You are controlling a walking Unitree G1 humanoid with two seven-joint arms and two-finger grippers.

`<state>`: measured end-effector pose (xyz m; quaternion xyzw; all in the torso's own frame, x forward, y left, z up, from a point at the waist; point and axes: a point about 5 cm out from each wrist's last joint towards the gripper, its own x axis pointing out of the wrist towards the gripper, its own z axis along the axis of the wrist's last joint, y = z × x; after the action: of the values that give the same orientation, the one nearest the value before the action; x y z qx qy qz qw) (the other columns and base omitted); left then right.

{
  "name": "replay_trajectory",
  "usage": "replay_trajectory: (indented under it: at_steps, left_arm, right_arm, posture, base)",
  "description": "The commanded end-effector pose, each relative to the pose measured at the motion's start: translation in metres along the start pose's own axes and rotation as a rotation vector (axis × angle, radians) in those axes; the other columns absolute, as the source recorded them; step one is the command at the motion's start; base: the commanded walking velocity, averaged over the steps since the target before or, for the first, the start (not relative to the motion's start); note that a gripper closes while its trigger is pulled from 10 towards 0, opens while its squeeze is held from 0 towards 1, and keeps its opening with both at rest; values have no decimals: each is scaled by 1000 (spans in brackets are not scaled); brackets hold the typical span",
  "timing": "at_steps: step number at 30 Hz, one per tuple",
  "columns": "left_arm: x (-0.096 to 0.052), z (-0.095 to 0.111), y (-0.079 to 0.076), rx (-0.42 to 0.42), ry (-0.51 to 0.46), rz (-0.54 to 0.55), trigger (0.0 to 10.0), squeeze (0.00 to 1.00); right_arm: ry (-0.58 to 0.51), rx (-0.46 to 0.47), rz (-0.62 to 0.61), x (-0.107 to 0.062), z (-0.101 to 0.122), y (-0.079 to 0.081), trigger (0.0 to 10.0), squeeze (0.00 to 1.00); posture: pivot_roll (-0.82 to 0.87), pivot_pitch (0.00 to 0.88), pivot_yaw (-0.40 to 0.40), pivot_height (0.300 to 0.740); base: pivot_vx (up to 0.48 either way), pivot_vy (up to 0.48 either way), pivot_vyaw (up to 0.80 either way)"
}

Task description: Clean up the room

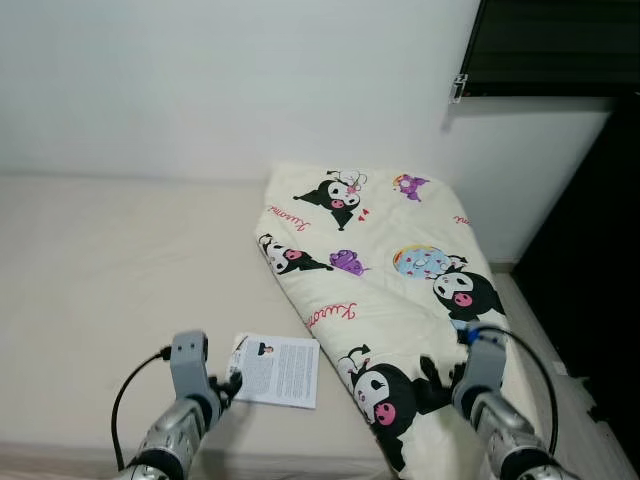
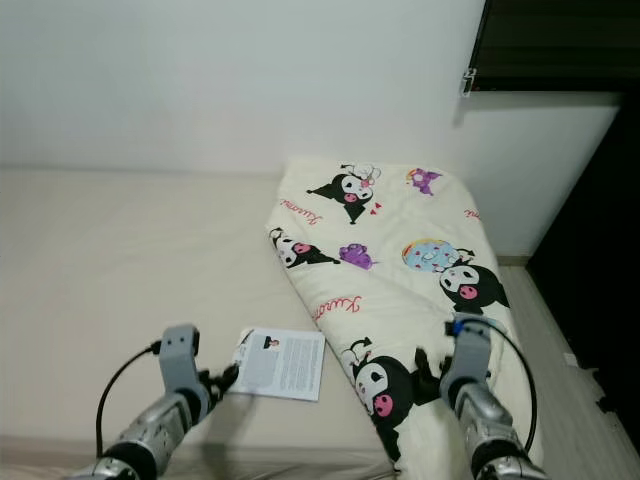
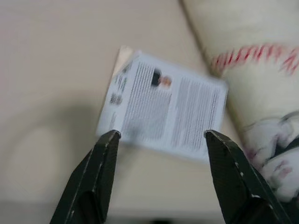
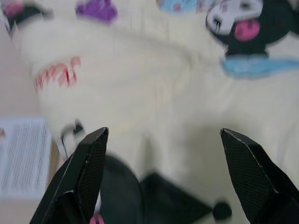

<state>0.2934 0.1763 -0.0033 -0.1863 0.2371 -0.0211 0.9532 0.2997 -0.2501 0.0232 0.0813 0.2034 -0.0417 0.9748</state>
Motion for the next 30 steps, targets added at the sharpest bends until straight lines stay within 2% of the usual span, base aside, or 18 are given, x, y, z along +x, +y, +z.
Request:
replay_trajectory:
  at_steps: [1,3,8,13,16,21,26,30]
  left_arm:
    - [-1,2,5,-39,-11,2,10000,0]
    - [1,11,5,-160,-44,-31,10000,0]
    - [0,5,4,-185,-21,-58,10000,0]
    - [-3,-10,-6,-268,14,-148,10000,0]
    - [-3,-15,-8,-277,29,-142,10000,0]
    - [-1,-17,-15,-376,26,-143,10000,0]
    - [-2,-22,-20,-376,49,-164,10000,0]
    - [-2,-22,-18,-418,47,-151,10000,0]
  right_arm:
    - [-17,30,-14,-1,4,-6,10000,0]
    - [-93,70,-20,1,26,-15,10000,0]
    - [-128,68,-12,1,36,-17,10000,0]
    - [-144,74,35,3,40,-11,10000,0]
    - [-149,75,62,4,41,-7,10000,0]
    - [-163,78,88,5,45,-4,10000,0]
    - [-177,77,101,6,50,-2,10000,0]
    - [-186,76,109,7,54,-1,10000,0]
  posture:
    - [-54,44,8,710]
    - [-55,44,11,695]
    - [-58,44,12,675]
    - [-60,43,8,650]
    - [-59,41,7,640]
    - [-62,36,9,620]
    - [-64,31,7,600]
    - [-64,31,7,590]
  base:
    - [0,0,0]
    - [0,0,0]
    - [0,0,0]
    - [0,0,0]
    - [0,0,0]
    - [0,0,0]
    - [0,0,0]
    - [0,0,0]
